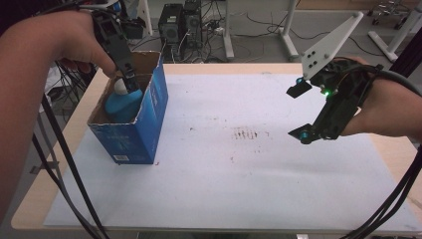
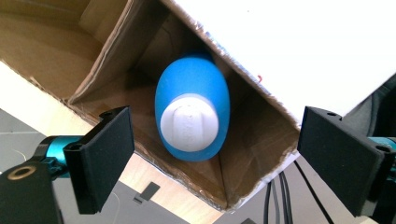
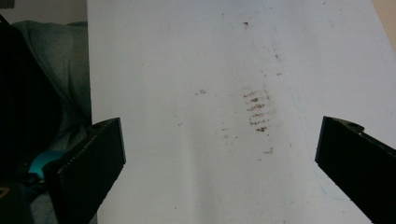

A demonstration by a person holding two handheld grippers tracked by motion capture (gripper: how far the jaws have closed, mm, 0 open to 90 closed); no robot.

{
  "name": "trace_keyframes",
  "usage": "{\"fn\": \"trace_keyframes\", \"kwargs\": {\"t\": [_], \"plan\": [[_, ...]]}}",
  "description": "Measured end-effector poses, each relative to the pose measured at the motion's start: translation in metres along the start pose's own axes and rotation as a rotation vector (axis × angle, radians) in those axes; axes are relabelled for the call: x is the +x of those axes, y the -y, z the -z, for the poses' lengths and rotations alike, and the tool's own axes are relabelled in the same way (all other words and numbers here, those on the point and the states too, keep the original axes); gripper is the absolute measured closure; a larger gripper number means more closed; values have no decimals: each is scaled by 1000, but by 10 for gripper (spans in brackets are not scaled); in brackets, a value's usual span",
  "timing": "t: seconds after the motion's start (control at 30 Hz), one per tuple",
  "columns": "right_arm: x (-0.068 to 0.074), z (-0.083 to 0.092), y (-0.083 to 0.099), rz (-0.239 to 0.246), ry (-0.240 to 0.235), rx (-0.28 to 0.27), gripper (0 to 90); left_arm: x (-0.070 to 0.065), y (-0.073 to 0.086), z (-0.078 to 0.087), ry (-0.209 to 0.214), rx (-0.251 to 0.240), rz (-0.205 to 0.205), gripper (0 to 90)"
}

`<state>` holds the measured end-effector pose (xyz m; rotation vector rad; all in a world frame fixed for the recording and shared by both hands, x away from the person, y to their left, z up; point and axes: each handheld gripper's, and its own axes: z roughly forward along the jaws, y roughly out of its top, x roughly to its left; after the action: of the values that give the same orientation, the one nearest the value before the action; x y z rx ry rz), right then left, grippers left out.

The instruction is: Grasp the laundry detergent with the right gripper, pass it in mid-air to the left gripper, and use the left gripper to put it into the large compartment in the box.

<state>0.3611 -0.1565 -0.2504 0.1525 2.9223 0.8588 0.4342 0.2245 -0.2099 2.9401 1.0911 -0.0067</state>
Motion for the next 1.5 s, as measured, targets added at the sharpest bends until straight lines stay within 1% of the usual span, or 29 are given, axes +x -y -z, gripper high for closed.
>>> {"fn": "trace_keyframes", "kwargs": {"t": [0.07,0.1,0.17,0.23,0.27,0.33,0.37,0.4,0.43,0.5,0.53,0.57,0.6,0.67,0.73,0.77,0.83,0.9,0.97,1.03,1.1,1.17,1.2,1.27,1.4,1.43,1.5], "plan": [[-1,2,0,-2,-3,10,7,-3,-3,3,1,-6,-29,105],[-2,3,-1,0,-8,14,7,-4,-5,4,6,-8,-34,99],[-3,5,-1,4,-18,23,7,-8,-10,4,-1,1,-60,92],[-4,6,-2,5,-22,40,7,-11,-15,5,6,1,-80,81],[-4,7,-3,9,-25,50,7,-14,-18,5,6,-6,-90,73],[-4,8,-3,12,-35,70,7,-18,-24,5,16,-14,-131,58],[-4,8,-4,15,-39,75,7,-21,-28,4,21,-12,-159,57],[-4,8,-3,14,-47,78,7,-23,-31,3,19,-13,-179,39],[-4,9,-3,12,-50,84,7,-25,-34,2,26,-12,-193,26],[-5,9,-2,8,-57,97,7,-30,-42,0,37,-11,-239,26],[-5,8,-1,12,-59,101,7,-34,-49,-3,44,-16,-276,26],[-5,8,-1,12,-59,101,7,-34,-49,-3,44,-16,-276,26],[-5,10,0,8,-65,117,7,-36,-53,-5,49,-16,-296,26],[-5,11,1,7,-69,126,7,-39,-60,-8,56,-6,-338,18],[-5,12,3,7,-70,139,7,-43,-67,-11,46,-13,-375,16],[-5,12,3,8,-72,149,7,-44,-71,-13,54,-13,-383,16],[-5,14,5,10,-66,154,7,-47,-79,-18,56,-6,-411,16],[-4,16,6,8,-64,155,7,-51,-85,-24,46,3,-431,16],[-4,16,7,6,-60,166,7,-54,-91,-29,49,12,-454,16],[-4,15,9,8,-58,186,7,-56,-94,-32,54,14,-466,16],[-4,13,11,13,-62,210,7,-57,-97,-33,50,13,-488,16],[-3,11,13,16,-60,237,7,-57,-98,-35,46,12,-497,16],[-3,11,14,9,-61,247,7,-57,-99,-36,45,16,-499,16],[-3,10,16,13,-63,265,7,-57,-99,-38,44,15,-497,16],[-2,6,19,11,-75,295,7,-59,-100,-40,45,18,-499,16],[-2,6,19,6,-76,304,7,-59,-101,-40,45,20,-505,16],[-2,6,18,10,-81,311,7,-60,-100,-40,43,16,-511,16]]}}
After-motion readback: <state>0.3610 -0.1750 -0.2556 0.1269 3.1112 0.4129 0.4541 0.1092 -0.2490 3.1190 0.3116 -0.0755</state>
